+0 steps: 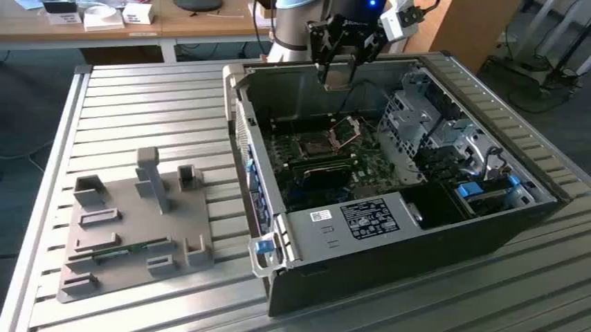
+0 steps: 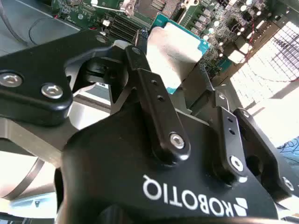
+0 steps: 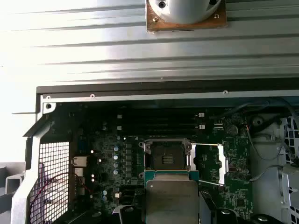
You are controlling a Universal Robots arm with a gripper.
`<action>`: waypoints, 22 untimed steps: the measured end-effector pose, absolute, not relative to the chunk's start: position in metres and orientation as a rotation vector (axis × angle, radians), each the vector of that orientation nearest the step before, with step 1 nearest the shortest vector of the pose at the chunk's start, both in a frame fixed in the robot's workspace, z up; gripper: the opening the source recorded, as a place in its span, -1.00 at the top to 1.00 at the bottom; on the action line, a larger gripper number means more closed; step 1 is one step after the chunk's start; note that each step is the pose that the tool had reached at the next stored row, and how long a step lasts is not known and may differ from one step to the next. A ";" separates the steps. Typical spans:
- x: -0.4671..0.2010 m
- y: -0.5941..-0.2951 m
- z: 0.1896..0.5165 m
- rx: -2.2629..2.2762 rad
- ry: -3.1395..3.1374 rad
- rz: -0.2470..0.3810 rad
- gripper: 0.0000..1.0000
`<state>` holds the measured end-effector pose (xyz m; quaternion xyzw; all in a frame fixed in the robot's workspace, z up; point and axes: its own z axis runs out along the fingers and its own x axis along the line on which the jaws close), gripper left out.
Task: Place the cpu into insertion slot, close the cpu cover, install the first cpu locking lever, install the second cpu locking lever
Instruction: 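Place the cpu into insertion slot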
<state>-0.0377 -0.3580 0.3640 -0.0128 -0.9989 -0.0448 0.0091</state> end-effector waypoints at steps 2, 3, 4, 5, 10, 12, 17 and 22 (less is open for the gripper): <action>-0.038 -0.358 0.364 -0.040 -3.120 -0.140 -0.07; -0.038 -0.358 0.364 -0.040 -3.120 -0.140 -0.07; -0.038 -0.358 0.364 -0.040 -3.120 -0.140 -0.07; -0.038 -0.358 0.364 -0.040 -3.120 -0.140 -0.07; -0.038 -0.358 0.364 -0.040 -3.120 -0.140 -0.07; -0.038 -0.358 0.363 -0.040 -3.120 -0.140 -0.07; -0.038 -0.358 0.358 -0.040 -3.120 -0.140 -0.07; -0.038 -0.358 0.356 -0.040 -3.120 -0.140 -0.07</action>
